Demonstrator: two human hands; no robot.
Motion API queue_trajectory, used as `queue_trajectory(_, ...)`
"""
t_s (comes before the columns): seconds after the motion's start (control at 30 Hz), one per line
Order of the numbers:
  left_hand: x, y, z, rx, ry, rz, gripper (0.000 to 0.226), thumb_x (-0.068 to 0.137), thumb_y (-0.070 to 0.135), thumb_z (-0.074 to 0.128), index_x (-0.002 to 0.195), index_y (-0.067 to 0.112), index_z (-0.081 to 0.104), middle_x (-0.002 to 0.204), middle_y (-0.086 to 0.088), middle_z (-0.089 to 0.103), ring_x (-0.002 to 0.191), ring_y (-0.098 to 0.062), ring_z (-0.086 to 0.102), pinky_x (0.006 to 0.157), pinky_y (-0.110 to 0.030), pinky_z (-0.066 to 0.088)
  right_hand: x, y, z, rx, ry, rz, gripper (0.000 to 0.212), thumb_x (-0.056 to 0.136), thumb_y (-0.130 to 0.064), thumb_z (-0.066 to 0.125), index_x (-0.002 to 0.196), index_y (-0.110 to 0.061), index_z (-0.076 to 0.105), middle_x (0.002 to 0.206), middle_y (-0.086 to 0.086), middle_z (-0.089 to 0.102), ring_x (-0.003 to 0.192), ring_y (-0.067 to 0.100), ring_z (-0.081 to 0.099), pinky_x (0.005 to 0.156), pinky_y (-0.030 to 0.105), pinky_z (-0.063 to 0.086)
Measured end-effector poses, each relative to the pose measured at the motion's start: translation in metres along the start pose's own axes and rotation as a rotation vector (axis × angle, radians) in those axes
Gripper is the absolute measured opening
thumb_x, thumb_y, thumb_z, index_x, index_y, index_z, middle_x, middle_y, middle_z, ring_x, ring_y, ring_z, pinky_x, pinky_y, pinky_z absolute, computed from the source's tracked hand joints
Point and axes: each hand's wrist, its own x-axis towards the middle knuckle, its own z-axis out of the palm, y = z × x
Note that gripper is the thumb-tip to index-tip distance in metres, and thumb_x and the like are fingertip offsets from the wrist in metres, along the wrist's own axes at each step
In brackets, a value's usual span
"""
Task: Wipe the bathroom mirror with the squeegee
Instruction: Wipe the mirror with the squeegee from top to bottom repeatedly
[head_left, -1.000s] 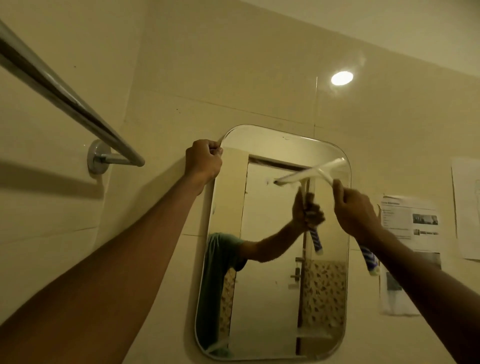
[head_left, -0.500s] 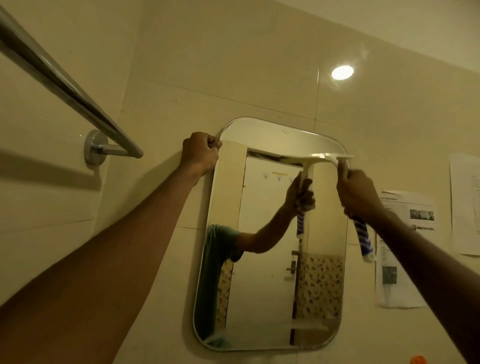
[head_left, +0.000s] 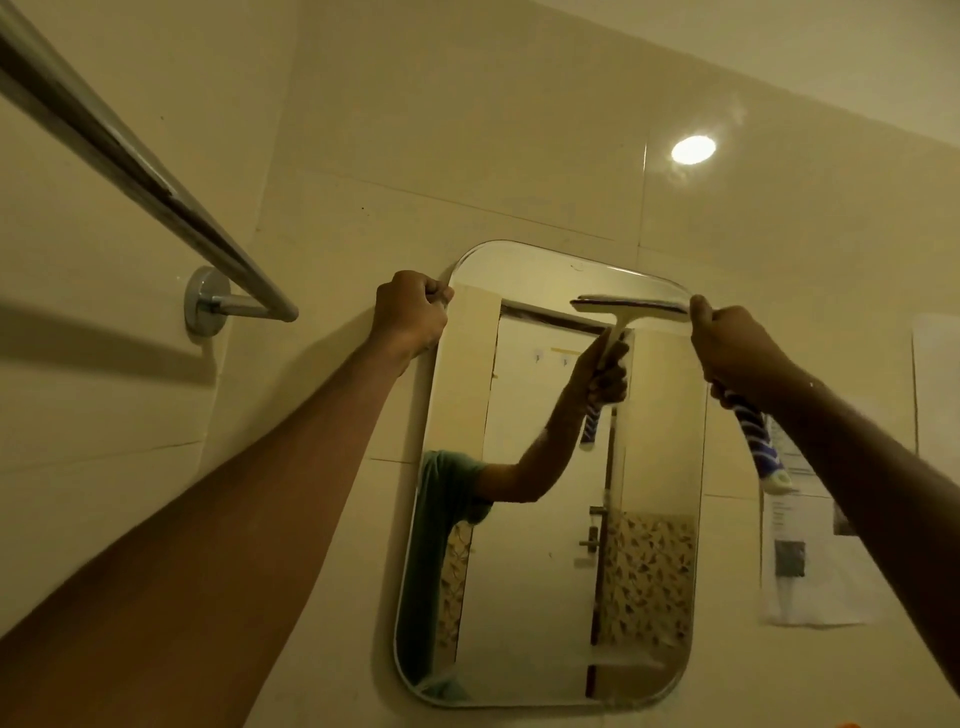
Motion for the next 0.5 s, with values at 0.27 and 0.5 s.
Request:
queue_trajectory(0.27,-0.001,0.000,0.001,0.012,0.025,-0.001,0.024,0.095,0.022,0.058,0.099,0.002,0.069,0.102,-0.017,0.070,0.092,-0.025,0.061,0.075,-0.025,0.041,-0.099,0.056,0.024,-0.062,-0.228,0.162,0.056,0.099,-0.048,0.027,0.074,-0.005,0.053,0.050,0.004,0.047,0.030,0.011,0.042,0.031,0.017,0.037)
queue_trajectory(0.5,-0.001,-0.002,0.002,-0.010,0.026,0.001,0.023,0.094,0.022,0.058,0.102,0.003,0.070,0.106,-0.015,0.071,0.100,-0.028,0.064,0.086,-0.030,0.051,0.001,-0.009,-0.012,-0.008,0.027,0.024,0.053,0.100,-0.048,0.029,0.078,-0.005,0.051,0.059,0.009,0.051,0.040,0.018,0.048,0.035,0.021,0.039)
